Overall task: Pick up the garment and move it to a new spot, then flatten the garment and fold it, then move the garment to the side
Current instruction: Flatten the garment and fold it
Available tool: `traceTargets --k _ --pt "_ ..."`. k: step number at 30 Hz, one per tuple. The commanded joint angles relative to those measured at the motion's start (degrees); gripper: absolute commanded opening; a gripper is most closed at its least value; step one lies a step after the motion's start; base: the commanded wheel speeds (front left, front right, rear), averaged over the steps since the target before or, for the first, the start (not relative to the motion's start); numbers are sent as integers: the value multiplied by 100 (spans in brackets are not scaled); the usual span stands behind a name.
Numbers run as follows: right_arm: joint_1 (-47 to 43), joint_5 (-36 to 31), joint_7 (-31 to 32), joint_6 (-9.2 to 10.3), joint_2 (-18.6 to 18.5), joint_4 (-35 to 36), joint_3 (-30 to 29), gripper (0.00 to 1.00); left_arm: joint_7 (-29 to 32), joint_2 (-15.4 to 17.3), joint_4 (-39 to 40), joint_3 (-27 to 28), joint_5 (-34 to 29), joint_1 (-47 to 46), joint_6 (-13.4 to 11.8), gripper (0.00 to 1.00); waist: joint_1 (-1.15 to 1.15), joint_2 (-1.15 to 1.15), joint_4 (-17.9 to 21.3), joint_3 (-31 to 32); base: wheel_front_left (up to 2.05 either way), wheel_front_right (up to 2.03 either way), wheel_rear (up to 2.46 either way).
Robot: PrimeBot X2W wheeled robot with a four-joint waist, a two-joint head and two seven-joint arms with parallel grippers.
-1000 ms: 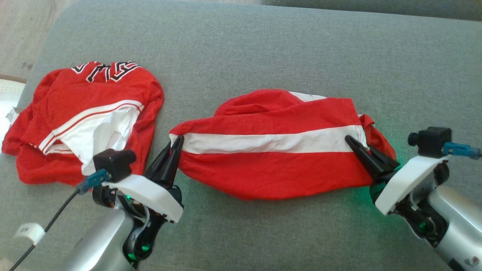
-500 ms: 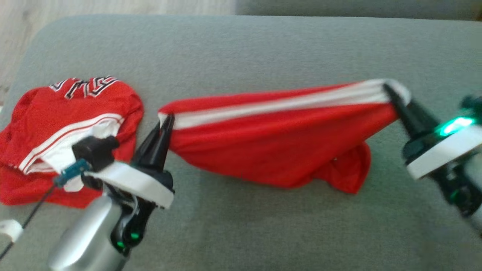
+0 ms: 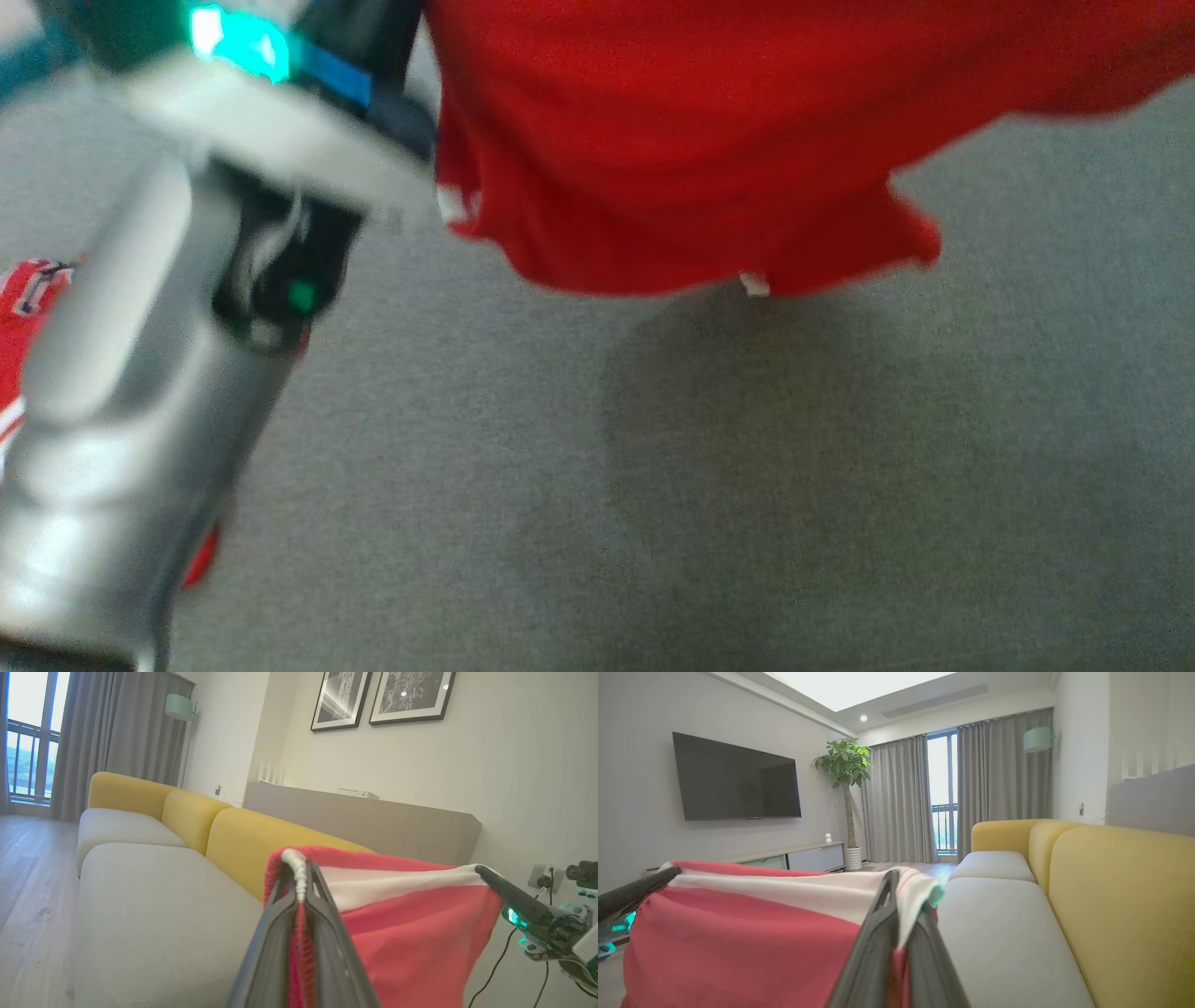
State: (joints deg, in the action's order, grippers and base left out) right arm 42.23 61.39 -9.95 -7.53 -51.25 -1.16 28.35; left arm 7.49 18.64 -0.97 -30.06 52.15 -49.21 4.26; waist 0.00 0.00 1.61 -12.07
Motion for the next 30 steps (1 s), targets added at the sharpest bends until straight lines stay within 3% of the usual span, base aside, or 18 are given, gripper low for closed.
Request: traceTargets --k 1,6,10,16,22,30 --pt "202 -75 84 4 -143 15 -82 0 13 52 -60 206 -71 -522 44 0 0 0 189 -322 0 0 0" --pt "1315 -454 135 4 28 -475 -193 0 -361 -432 -1182 4 -509 -1979 208 0 0 0 367 -925 0 0 0" --pt "2074 -742 -113 4 213 -864 -229 0 -1120 -756 -2001 -41 -817 -2903 279 0 0 0 474 -1300 0 0 0" --pt "2494 -867 -335 4 316 -1054 -96 0 -1952 -931 -2709 -94 -836 -3341 315 0 0 0 526 -1516 0 0 0" --pt "1918 -716 -469 4 364 -1010 69 0 -2154 -668 -2649 -767 -281 -2641 321 0 0 0 437 -1519 0 0 0" --pt "-164 -306 -502 4 330 -630 39 0 -2243 -38 -1841 -1573 97 -689 322 0 0 0 217 -1157 0 0 0"
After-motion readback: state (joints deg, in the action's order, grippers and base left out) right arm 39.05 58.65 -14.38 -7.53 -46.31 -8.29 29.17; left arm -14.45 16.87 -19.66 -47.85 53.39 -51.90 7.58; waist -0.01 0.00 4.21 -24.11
